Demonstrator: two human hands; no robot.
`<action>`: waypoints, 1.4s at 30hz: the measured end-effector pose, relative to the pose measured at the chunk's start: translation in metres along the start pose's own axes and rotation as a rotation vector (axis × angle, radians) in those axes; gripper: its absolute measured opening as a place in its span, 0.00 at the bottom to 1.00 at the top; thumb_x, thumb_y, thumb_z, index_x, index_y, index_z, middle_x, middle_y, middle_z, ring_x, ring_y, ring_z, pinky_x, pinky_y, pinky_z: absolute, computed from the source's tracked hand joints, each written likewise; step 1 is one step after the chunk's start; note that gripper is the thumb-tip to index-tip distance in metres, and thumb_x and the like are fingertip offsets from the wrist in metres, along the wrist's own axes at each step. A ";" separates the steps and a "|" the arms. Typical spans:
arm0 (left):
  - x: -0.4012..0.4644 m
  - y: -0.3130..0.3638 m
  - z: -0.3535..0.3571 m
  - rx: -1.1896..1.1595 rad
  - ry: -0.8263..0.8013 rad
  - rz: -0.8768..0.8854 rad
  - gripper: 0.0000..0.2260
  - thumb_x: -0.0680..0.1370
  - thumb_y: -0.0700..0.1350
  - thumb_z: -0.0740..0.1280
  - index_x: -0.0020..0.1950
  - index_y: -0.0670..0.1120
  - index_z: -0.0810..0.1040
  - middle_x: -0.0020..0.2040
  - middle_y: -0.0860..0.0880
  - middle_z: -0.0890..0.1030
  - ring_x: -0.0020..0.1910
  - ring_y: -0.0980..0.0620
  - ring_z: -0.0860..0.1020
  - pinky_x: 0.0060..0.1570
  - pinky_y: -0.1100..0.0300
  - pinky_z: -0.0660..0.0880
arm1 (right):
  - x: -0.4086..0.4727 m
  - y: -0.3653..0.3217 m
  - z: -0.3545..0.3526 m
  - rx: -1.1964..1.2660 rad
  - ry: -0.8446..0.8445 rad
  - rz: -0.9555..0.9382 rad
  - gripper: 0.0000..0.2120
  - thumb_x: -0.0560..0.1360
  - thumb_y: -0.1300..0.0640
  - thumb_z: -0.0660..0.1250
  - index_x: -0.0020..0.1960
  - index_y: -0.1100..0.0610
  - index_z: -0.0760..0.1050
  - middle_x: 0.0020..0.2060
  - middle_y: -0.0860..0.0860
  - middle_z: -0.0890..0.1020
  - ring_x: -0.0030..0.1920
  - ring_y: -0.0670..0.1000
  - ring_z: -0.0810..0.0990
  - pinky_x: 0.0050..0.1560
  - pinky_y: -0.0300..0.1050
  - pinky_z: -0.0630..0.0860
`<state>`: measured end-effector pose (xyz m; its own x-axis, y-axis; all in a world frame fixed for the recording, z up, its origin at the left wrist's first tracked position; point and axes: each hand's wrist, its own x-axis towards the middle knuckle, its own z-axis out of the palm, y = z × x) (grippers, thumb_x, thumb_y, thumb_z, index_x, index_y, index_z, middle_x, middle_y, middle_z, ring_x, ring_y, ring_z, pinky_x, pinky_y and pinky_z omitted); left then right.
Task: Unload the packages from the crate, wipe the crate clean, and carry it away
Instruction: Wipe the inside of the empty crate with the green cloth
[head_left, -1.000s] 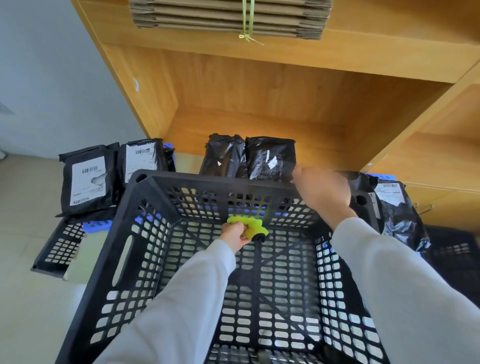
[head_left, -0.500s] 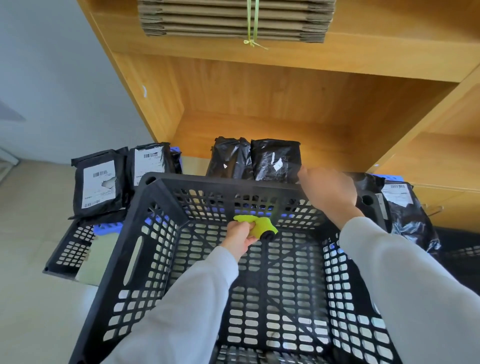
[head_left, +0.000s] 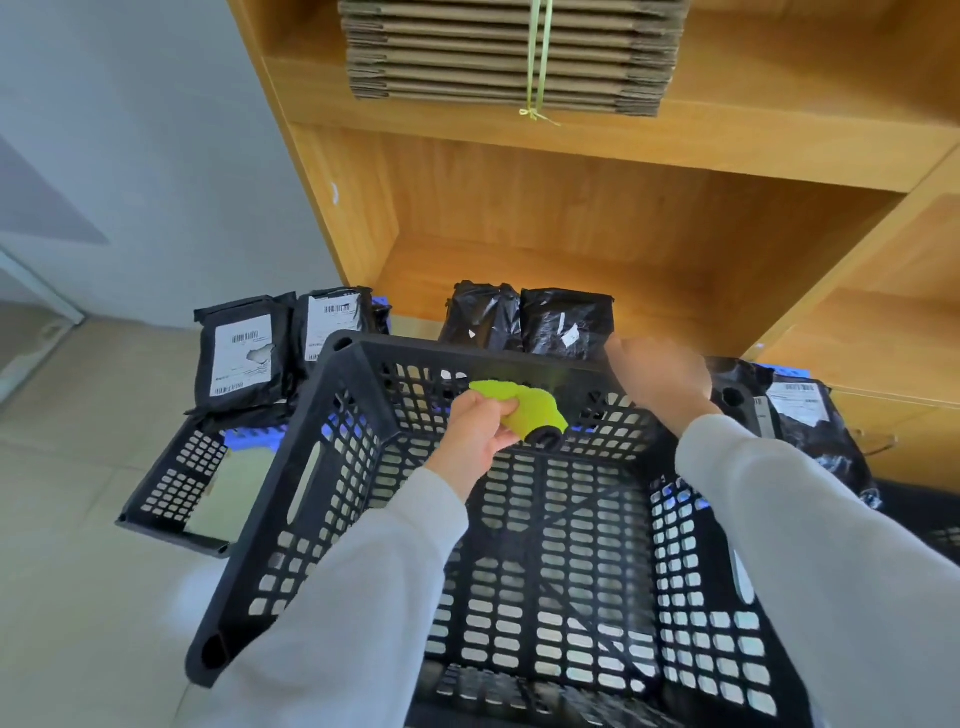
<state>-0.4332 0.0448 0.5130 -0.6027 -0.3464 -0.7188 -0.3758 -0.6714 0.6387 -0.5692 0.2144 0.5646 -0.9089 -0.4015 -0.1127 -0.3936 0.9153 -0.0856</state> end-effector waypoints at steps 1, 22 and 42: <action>-0.006 0.005 -0.001 0.001 -0.017 0.015 0.14 0.80 0.30 0.67 0.65 0.36 0.75 0.61 0.38 0.82 0.57 0.40 0.83 0.49 0.46 0.81 | 0.001 0.001 0.001 -0.021 -0.019 -0.013 0.19 0.83 0.49 0.47 0.53 0.53 0.77 0.35 0.54 0.78 0.39 0.59 0.76 0.39 0.48 0.68; -0.002 0.011 -0.024 -0.083 0.010 -0.046 0.10 0.79 0.29 0.64 0.59 0.36 0.79 0.51 0.38 0.83 0.43 0.44 0.83 0.33 0.52 0.83 | 0.015 -0.116 0.002 0.063 -0.233 -0.124 0.23 0.83 0.46 0.44 0.63 0.50 0.75 0.52 0.55 0.80 0.45 0.60 0.74 0.42 0.49 0.67; 0.088 -0.051 -0.051 0.052 0.226 -0.173 0.11 0.79 0.29 0.60 0.45 0.44 0.74 0.46 0.42 0.80 0.51 0.41 0.79 0.54 0.43 0.80 | 0.011 -0.116 0.015 0.006 0.064 -0.056 0.26 0.83 0.43 0.47 0.41 0.52 0.80 0.27 0.50 0.71 0.27 0.54 0.66 0.29 0.45 0.60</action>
<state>-0.4316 0.0152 0.4036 -0.3565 -0.3704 -0.8577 -0.4987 -0.7009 0.5099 -0.5316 0.1033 0.5585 -0.8923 -0.4492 -0.0444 -0.4438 0.8910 -0.0956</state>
